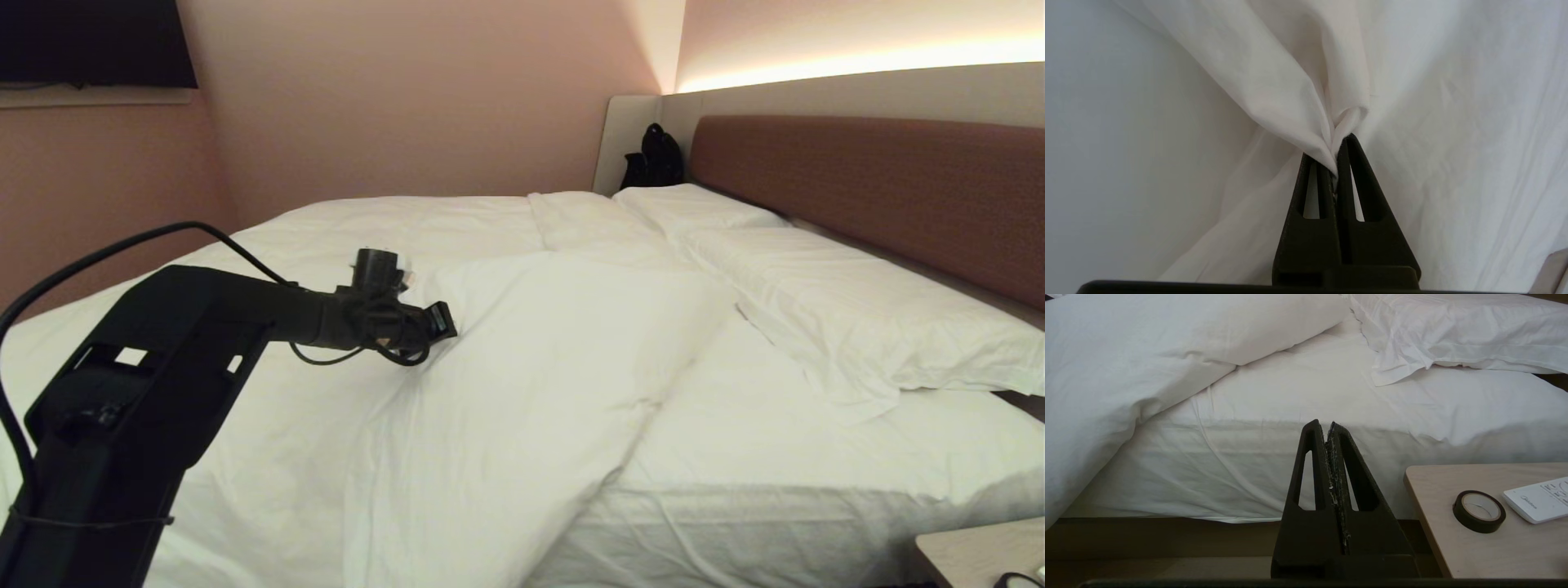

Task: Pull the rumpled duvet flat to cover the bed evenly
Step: Flatten the corners of the folded blanket

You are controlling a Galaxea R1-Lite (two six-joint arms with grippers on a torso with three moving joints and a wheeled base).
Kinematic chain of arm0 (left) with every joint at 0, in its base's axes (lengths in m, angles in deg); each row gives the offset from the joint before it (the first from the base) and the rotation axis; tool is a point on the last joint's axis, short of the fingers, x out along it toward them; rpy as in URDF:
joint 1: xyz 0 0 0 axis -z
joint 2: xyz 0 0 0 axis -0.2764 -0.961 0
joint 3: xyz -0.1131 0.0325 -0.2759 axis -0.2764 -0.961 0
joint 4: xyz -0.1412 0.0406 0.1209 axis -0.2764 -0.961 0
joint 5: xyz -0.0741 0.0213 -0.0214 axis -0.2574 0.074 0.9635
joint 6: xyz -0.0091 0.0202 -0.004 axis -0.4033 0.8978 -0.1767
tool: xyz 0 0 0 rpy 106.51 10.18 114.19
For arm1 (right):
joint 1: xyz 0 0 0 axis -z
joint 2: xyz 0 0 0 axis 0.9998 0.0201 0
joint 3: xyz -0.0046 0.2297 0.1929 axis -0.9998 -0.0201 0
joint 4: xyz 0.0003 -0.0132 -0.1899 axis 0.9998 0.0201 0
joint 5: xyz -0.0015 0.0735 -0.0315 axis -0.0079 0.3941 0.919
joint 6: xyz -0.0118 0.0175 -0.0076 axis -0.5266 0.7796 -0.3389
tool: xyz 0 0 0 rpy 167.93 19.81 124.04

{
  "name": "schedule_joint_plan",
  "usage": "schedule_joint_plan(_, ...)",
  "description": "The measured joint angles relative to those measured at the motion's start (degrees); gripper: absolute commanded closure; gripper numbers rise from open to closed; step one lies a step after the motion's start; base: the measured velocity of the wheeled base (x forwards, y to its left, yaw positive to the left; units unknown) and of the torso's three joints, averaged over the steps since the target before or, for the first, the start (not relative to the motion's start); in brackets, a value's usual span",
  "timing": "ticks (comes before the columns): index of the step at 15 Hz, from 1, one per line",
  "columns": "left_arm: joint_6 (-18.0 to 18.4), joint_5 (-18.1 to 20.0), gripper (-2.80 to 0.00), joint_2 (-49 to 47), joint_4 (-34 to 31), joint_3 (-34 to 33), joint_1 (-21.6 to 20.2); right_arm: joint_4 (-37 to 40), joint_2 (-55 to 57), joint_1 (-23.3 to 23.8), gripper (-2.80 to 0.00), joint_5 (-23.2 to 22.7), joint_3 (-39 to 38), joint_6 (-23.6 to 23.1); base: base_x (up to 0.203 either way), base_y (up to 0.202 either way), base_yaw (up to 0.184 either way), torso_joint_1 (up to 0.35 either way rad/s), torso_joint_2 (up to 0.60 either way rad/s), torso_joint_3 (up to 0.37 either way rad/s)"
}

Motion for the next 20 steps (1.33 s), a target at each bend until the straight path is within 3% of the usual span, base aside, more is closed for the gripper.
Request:
schedule_joint_plan(4,0.1,0.5,0.0,6.2,0.2,-8.3,3.4,0.0,0.0,0.0,0.0,0.0,0.0,0.0,0.0,0.0,0.0,0.0,0.0,0.0)
schedule_joint_plan(6,0.0,1.7,0.0,11.7,0.6,-15.3,6.9,0.0,0.0,0.0,0.0,0.0,0.0,0.0,0.0,0.0,0.0,0.0,0.0,0.0)
schedule_joint_plan(11,-0.6,2.4,0.0,23.5,0.8,-25.9,16.1,0.0,0.0,0.0,0.0,0.0,0.0,0.0,0.0,0.0,0.0,0.0,0.0,0.0)
schedule_joint_plan(20,-5.1,3.5,0.0,34.8,0.6,-37.1,26.1,0.0,0.0,0.0,0.0,0.0,0.0,0.0,0.0,0.0,0.0,0.0,0.0,0.0)
